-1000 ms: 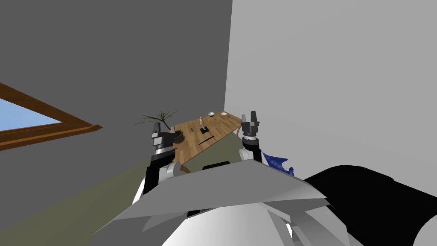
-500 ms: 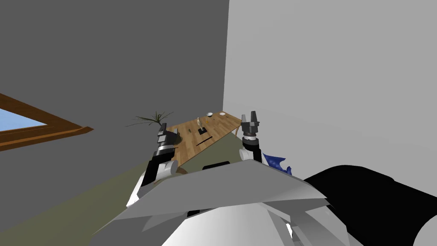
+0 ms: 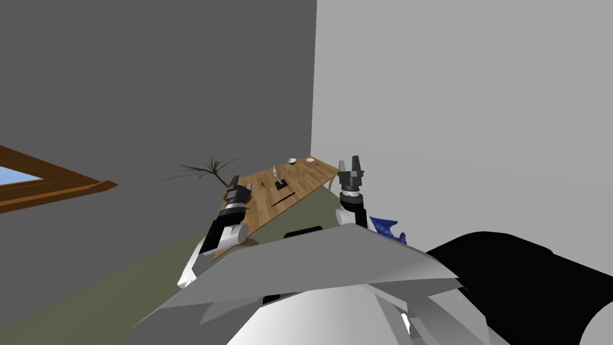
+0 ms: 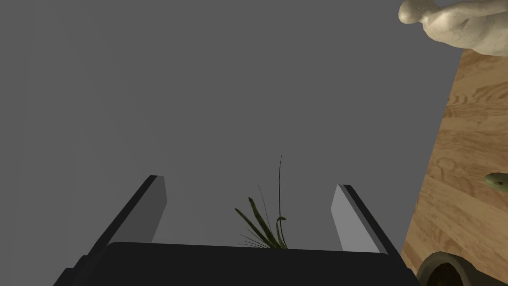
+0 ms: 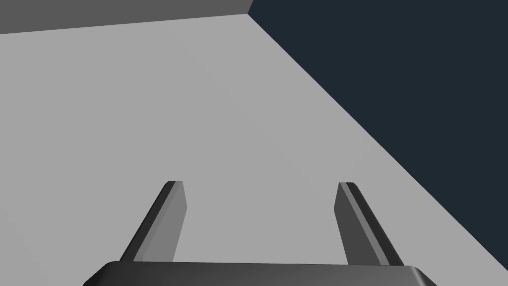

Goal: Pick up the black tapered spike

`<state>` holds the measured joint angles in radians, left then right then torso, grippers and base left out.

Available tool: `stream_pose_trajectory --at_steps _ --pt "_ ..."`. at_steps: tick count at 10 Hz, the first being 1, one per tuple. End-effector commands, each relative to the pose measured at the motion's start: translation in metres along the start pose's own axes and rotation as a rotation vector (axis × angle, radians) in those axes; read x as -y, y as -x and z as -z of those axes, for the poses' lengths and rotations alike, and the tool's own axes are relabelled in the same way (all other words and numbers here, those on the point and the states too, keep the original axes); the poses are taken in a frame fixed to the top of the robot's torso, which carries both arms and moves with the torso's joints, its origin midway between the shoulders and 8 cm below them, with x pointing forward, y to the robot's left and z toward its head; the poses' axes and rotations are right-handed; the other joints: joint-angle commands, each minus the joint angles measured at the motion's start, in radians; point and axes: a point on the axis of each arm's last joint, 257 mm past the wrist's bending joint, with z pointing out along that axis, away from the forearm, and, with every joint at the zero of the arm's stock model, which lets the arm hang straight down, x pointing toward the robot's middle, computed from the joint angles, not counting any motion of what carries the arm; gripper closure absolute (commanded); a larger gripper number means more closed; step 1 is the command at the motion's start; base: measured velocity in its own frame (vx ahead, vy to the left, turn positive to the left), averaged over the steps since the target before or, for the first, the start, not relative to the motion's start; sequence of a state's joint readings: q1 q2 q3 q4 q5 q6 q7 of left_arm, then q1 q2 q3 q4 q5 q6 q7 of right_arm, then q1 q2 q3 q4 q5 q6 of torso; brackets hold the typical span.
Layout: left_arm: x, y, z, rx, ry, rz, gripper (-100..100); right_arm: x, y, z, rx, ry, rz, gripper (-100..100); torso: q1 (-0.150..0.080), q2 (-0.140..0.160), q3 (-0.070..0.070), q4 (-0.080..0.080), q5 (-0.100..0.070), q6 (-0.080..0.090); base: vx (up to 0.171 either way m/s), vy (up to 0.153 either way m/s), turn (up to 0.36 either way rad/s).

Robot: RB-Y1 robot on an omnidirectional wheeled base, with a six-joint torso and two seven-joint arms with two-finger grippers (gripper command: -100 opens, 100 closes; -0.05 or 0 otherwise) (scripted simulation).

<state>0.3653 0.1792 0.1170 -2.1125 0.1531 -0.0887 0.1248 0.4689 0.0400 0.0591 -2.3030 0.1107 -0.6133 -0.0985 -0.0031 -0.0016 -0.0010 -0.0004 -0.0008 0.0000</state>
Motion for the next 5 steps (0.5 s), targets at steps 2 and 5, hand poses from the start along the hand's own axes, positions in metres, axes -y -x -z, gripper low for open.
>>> stream_pose_trajectory --at_steps 2,5 --pt "-0.026 0.010 -0.003 0.015 0.087 0.013 -100 0.000 0.000 0.000 0.000 0.000 0.000 0 0.000 0.000 0.000 0.000 0.000 0.000 0.018 -0.043 -0.041" --pt "-0.058 0.028 -0.007 0.045 0.189 0.043 -100 0.000 0.000 0.000 0.000 0.000 0.000 0 0.001 0.000 0.000 0.000 0.000 0.000 0.021 -0.046 -0.052"
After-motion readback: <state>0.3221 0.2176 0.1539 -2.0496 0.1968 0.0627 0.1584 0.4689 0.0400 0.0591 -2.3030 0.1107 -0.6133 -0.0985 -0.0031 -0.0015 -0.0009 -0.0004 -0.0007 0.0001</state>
